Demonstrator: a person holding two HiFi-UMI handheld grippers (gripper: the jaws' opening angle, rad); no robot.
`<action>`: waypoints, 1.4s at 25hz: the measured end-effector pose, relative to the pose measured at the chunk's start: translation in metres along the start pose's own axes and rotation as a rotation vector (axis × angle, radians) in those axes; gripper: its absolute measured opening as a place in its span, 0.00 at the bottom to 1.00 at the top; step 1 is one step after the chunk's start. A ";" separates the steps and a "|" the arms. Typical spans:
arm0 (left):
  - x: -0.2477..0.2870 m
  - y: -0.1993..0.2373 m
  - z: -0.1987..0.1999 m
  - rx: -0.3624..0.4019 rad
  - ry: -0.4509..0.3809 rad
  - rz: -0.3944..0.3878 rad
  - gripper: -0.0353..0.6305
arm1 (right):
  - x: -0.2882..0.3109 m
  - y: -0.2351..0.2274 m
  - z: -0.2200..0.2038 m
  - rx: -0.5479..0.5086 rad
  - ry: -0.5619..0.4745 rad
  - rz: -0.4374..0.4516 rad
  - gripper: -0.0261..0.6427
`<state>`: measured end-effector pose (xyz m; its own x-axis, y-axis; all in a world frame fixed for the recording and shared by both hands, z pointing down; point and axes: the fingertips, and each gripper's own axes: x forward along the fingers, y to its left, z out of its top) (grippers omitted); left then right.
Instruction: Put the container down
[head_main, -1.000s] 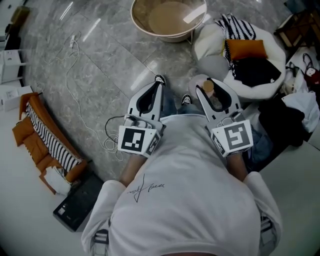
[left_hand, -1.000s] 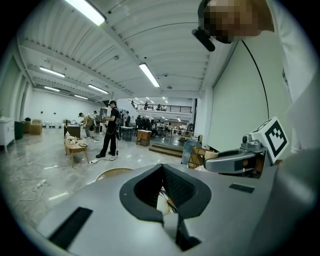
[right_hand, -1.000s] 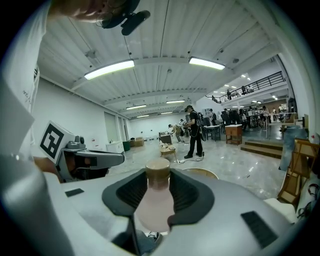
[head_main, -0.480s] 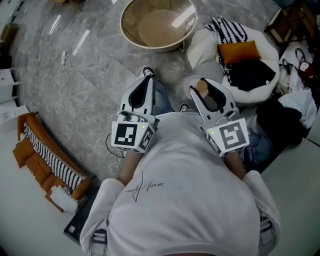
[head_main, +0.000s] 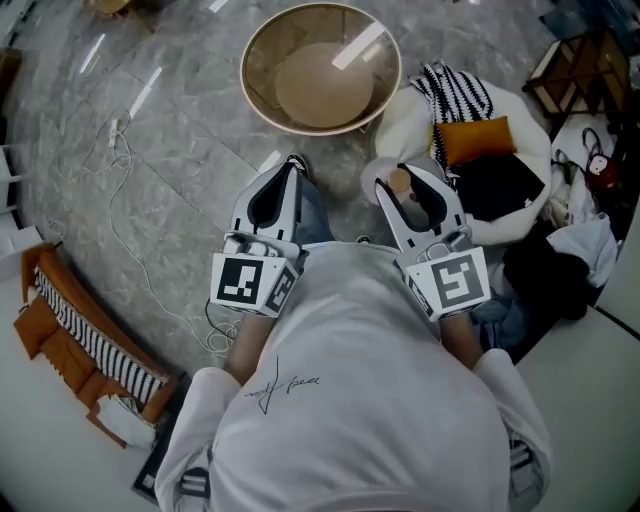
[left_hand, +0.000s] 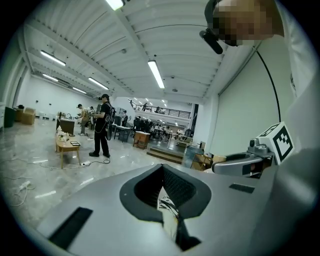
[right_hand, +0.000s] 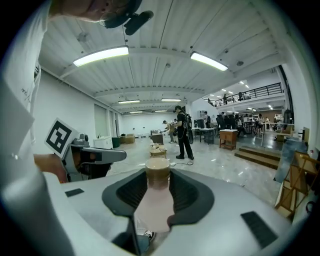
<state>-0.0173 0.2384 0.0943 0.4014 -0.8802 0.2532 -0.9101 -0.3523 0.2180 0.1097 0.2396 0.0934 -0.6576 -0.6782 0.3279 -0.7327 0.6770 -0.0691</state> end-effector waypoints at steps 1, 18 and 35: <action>0.006 0.011 0.004 -0.006 0.003 -0.006 0.08 | 0.012 -0.002 0.004 0.001 0.005 -0.003 0.26; 0.125 0.180 0.083 0.046 0.043 -0.156 0.08 | 0.201 -0.031 0.074 0.046 0.042 -0.114 0.26; 0.188 0.227 0.076 0.008 0.079 -0.159 0.08 | 0.284 -0.064 0.083 0.069 0.024 -0.107 0.26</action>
<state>-0.1561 -0.0311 0.1192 0.5465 -0.7858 0.2894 -0.8354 -0.4876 0.2536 -0.0447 -0.0204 0.1127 -0.5712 -0.7381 0.3590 -0.8093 0.5794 -0.0966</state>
